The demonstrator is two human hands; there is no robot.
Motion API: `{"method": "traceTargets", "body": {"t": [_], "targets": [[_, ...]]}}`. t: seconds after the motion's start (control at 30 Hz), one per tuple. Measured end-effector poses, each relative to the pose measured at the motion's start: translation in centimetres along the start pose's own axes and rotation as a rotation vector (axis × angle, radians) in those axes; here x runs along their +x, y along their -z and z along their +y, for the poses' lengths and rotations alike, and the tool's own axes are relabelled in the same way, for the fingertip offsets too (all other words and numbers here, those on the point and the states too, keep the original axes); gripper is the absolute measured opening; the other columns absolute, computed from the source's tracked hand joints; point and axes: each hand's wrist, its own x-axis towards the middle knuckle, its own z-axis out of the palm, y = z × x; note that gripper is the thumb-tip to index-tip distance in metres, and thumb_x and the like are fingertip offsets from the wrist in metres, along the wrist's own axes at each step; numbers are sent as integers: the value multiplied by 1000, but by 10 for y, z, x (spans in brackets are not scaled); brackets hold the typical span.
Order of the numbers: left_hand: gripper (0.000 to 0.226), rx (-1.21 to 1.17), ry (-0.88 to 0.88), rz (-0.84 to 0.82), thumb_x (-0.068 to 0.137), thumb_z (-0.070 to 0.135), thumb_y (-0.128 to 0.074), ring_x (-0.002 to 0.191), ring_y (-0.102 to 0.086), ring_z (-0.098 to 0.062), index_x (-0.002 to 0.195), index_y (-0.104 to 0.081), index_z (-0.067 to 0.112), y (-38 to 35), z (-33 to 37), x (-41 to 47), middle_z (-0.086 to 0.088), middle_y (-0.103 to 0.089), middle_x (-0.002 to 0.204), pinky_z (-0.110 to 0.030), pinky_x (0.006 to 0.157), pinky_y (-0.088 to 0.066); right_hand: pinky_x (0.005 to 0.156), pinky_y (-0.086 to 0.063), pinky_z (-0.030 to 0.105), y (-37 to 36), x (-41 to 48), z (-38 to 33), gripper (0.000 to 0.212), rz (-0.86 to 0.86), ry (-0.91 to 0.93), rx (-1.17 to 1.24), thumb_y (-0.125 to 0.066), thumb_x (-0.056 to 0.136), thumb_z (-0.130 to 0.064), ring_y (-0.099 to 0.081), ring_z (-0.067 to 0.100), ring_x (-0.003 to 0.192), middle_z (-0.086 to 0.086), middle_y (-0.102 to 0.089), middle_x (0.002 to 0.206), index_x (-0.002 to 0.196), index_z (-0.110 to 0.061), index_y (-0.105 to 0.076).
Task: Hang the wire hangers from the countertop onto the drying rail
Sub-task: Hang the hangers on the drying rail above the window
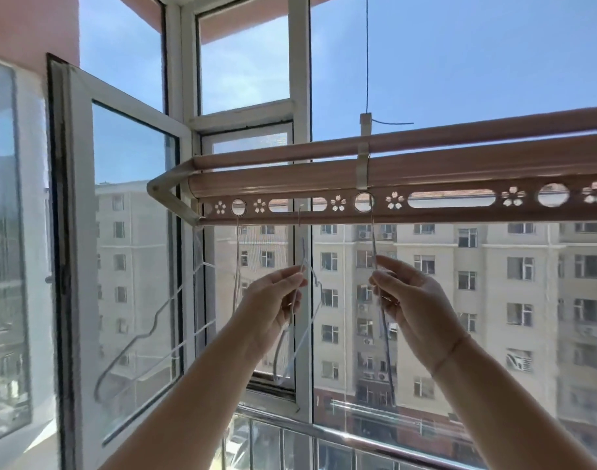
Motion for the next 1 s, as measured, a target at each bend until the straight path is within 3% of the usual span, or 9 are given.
{"method": "traceTargets", "body": {"t": [0.27,0.47,0.57,0.77,0.87,1.0], "targets": [[22,-29,31,-16,90,6,-56,68,-55,-12,110,-64,1,-1,-10,8,-6,-66,82,-22,61,-48,71,-47,22,5,9,12,31,23,-85,-54,-57,86,-1,-55,14,77,8,-63,87,117,-5,-60],[32,-38,23,22,92,23,-54,69,-56,-12,112,-63,1,10,-17,4,-7,-63,85,-21,58,-50,70,-47,23,11,7,20,28,5,-68,-51,-57,88,-12,-55,13,76,7,-62,83,115,-5,-61],[30,-62,51,81,92,26,-55,68,-55,-12,108,-65,2,25,-28,-2,-4,-63,81,-25,64,-46,63,-46,18,18,1,27,25,28,-52,-116,-56,89,-18,-54,13,73,6,-62,84,111,-8,-62],[17,-146,124,198,89,23,-61,65,-52,-11,90,-69,8,55,-75,-17,-2,-59,74,-22,57,-45,52,-46,13,55,-27,65,21,127,-78,-346,-61,86,-15,-59,8,63,3,-65,80,106,-9,-64],[16,-32,224,132,88,19,-60,65,-50,-13,96,-65,6,51,-119,-31,-3,-56,76,-24,58,-43,56,-48,14,80,-57,82,17,147,-106,-432,-62,85,-16,-56,14,69,6,-63,80,101,-14,-64],[23,243,294,-143,91,27,-57,77,-56,-18,102,-67,9,16,-183,-56,-4,-64,86,-28,69,-44,67,-52,13,128,-102,94,40,192,-154,-586,-62,84,-21,-63,9,86,2,-66,94,121,-7,-56]]}}
